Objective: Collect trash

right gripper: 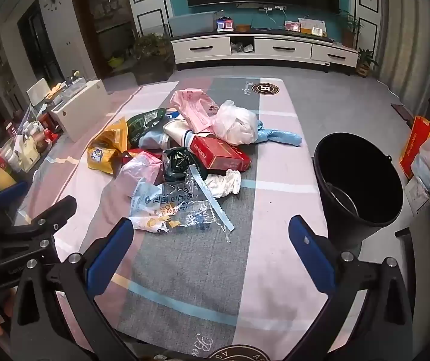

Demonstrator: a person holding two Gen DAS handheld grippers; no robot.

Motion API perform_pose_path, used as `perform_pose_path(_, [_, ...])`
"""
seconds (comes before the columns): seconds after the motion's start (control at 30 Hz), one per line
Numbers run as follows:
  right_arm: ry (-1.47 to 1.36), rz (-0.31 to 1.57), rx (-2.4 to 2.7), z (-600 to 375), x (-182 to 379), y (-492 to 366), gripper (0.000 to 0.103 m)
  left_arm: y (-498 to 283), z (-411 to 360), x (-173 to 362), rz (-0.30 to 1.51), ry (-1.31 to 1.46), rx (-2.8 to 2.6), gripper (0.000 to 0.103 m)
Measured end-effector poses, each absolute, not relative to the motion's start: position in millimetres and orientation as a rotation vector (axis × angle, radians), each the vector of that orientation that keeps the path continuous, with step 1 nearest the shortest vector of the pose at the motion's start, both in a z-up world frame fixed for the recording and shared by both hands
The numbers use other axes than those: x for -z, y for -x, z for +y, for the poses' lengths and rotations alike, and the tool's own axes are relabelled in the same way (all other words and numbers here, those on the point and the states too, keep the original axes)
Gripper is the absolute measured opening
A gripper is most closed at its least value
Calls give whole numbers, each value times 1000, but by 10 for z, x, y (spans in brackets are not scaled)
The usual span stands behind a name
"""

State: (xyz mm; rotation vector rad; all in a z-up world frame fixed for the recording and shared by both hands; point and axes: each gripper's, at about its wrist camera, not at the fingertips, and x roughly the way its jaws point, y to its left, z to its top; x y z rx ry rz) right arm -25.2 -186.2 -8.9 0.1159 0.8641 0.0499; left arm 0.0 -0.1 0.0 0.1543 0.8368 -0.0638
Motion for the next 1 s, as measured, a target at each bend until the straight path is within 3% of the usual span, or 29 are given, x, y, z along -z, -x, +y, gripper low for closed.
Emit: perform_pose_path(1.0, [-119,878,-54,-1812,149,243,101,5,-4,20,849,-135,87,101])
